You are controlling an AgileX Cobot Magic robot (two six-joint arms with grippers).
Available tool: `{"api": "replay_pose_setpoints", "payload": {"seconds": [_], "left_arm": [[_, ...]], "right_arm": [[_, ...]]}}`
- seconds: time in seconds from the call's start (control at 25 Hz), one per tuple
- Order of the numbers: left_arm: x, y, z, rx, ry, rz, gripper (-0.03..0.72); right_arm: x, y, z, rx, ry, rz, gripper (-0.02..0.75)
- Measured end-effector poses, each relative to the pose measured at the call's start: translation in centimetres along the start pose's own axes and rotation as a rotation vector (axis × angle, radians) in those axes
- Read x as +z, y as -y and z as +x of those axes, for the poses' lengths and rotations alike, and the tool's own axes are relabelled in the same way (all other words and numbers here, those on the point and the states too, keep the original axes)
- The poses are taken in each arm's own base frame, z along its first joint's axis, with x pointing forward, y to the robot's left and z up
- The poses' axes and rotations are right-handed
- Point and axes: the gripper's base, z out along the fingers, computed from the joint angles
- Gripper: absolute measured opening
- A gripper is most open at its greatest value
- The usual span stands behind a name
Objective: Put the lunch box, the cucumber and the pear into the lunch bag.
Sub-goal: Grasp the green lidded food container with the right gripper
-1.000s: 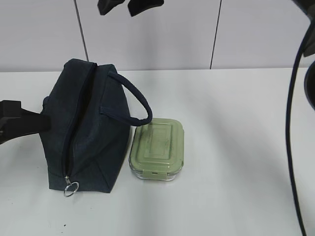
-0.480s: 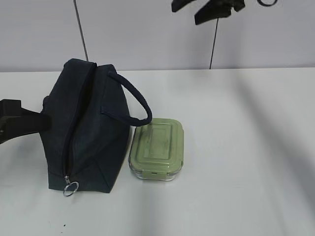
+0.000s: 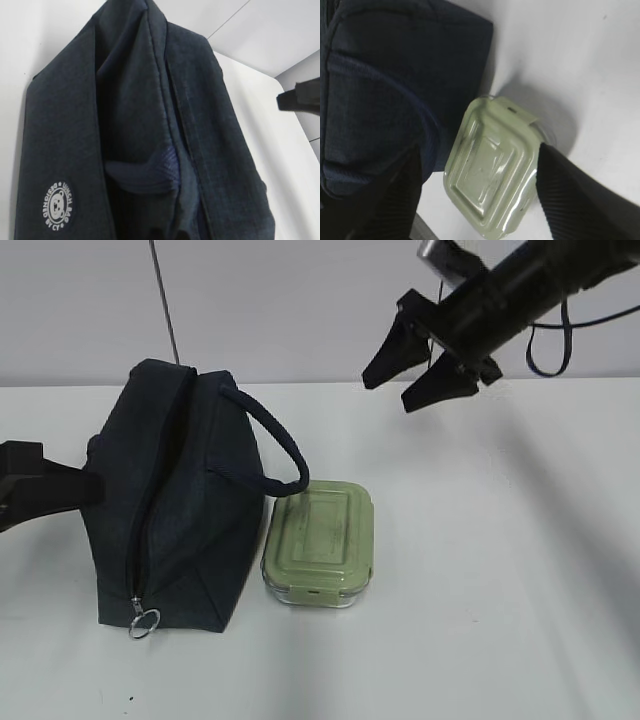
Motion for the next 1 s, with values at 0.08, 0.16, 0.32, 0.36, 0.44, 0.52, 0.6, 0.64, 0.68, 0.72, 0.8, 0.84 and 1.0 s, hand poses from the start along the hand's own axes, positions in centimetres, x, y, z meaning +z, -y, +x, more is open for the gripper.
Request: {"api": "replay_pose_setpoints", "payload": {"seconds": [0.08, 0.16, 0.32, 0.36, 0.44, 0.52, 0.6, 0.64, 0.68, 0.72, 0.8, 0.84, 1.0], "left_arm": [[0.0, 0.0, 0.0, 0.000, 0.000, 0.000, -0.013], [0.0, 0.0, 0.0, 0.000, 0.000, 0.000, -0.013], [0.0, 0.0, 0.0, 0.000, 0.000, 0.000, -0.013], [0.0, 0.0, 0.0, 0.000, 0.000, 0.000, -0.013], [0.0, 0.0, 0.0, 0.000, 0.000, 0.000, -0.013], [0.0, 0.0, 0.0, 0.000, 0.000, 0.000, -0.013], [0.0, 0.0, 0.0, 0.000, 0.000, 0.000, -0.013], [0.0, 0.0, 0.0, 0.000, 0.000, 0.000, -0.013], [0.0, 0.0, 0.0, 0.000, 0.000, 0.000, -0.013], [0.0, 0.0, 0.0, 0.000, 0.000, 0.000, -0.013], [0.0, 0.0, 0.0, 0.000, 0.000, 0.000, -0.013], [0.0, 0.0, 0.0, 0.000, 0.000, 0.000, -0.013], [0.0, 0.0, 0.0, 0.000, 0.000, 0.000, -0.013]], "right_arm": [[1.3, 0.7, 1.5, 0.014, -0.027, -0.054, 0.545], [2.3, 1.2, 2.8, 0.030, -0.043, -0.108, 0.538], [4.3, 2.7, 5.7, 0.049, -0.070, -0.186, 0.533], [4.6, 3.2, 6.5, 0.050, -0.074, -0.203, 0.533], [4.9, 4.2, 7.6, 0.068, -0.054, -0.236, 0.532], [4.9, 5.4, 8.7, 0.090, -0.031, -0.250, 0.532], [4.9, 6.4, 9.8, 0.103, -0.024, -0.253, 0.531], [4.9, 6.7, 10.2, 0.099, -0.022, -0.251, 0.531], [4.9, 6.8, 10.4, 0.085, -0.019, -0.251, 0.531], [5.0, 6.8, 10.6, 0.075, -0.019, -0.251, 0.531], [5.2, 6.7, 10.7, 0.049, -0.019, -0.255, 0.531], [5.2, 6.6, 10.7, 0.042, -0.017, -0.257, 0.531], [5.2, 6.6, 10.6, 0.012, -0.002, -0.263, 0.531]]}}
